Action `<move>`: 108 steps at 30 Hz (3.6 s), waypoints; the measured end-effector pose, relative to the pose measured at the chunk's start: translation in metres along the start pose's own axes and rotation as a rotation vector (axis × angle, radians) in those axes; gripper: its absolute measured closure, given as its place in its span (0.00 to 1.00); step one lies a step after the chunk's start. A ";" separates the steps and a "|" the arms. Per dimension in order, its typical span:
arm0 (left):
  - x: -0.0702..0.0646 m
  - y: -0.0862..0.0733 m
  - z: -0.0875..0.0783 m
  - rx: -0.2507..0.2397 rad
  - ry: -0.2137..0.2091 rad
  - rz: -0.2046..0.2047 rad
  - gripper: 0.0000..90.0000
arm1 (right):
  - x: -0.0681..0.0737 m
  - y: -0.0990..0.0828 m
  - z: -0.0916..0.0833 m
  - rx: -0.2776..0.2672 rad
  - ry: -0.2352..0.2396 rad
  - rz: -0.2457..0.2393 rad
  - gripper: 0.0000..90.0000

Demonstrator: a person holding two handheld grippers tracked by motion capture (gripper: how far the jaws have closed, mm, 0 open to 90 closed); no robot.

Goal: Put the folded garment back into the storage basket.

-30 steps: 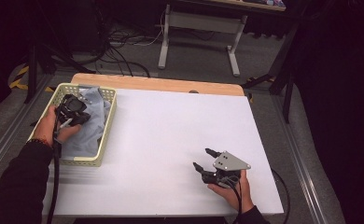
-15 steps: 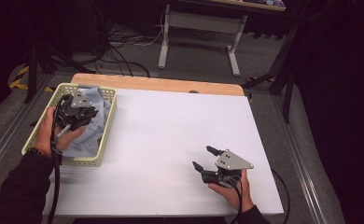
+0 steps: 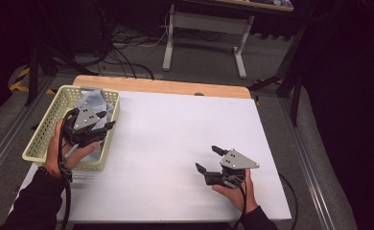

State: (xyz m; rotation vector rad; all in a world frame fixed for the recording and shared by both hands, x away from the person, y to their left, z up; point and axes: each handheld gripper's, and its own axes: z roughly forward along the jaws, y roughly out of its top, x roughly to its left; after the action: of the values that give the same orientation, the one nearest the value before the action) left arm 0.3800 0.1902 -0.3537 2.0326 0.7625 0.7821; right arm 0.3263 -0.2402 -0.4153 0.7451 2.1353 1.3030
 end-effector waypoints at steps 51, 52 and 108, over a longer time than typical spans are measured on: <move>-0.081 -0.017 -0.027 -0.245 -0.141 0.039 0.12 | 0.022 0.003 -0.002 -0.017 -0.040 -0.062 0.18; -0.083 -0.019 -0.027 -0.241 -0.127 0.051 0.12 | 0.022 0.003 -0.002 -0.016 -0.039 -0.063 0.18; -0.123 -0.079 -0.002 -0.117 -0.157 0.004 0.14 | 0.027 -0.017 0.010 -0.002 0.011 -0.101 0.18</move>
State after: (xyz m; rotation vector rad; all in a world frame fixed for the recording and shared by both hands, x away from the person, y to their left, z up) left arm 0.2826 0.1390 -0.4508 1.9644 0.6100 0.6456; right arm 0.3109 -0.2227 -0.4387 0.6220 2.1509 1.2590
